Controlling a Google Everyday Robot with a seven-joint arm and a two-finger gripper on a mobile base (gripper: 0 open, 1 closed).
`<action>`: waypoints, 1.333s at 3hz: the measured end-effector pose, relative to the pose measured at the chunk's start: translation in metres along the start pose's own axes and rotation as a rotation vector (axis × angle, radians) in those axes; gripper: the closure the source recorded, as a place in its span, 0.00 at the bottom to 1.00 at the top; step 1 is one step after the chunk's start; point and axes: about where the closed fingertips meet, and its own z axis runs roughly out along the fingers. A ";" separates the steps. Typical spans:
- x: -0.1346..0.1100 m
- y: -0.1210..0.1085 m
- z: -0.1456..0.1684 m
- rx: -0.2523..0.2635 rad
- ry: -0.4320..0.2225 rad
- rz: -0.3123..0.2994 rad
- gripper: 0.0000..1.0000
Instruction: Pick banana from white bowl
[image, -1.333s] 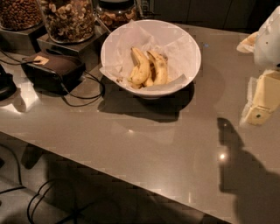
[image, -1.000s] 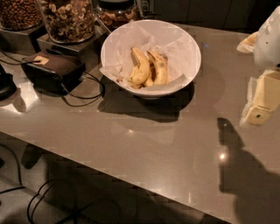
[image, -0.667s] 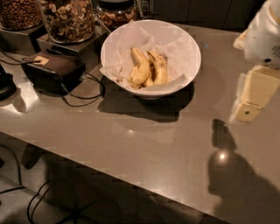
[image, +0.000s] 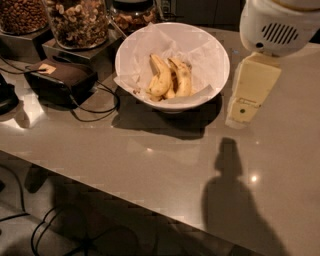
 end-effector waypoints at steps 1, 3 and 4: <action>0.000 0.000 0.000 0.000 0.000 0.000 0.00; -0.024 -0.025 0.009 -0.051 -0.013 0.124 0.00; -0.049 -0.047 0.011 -0.037 -0.029 0.202 0.00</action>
Offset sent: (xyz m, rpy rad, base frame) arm 0.0141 -0.0040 -0.0124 0.0207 0.1190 -0.0855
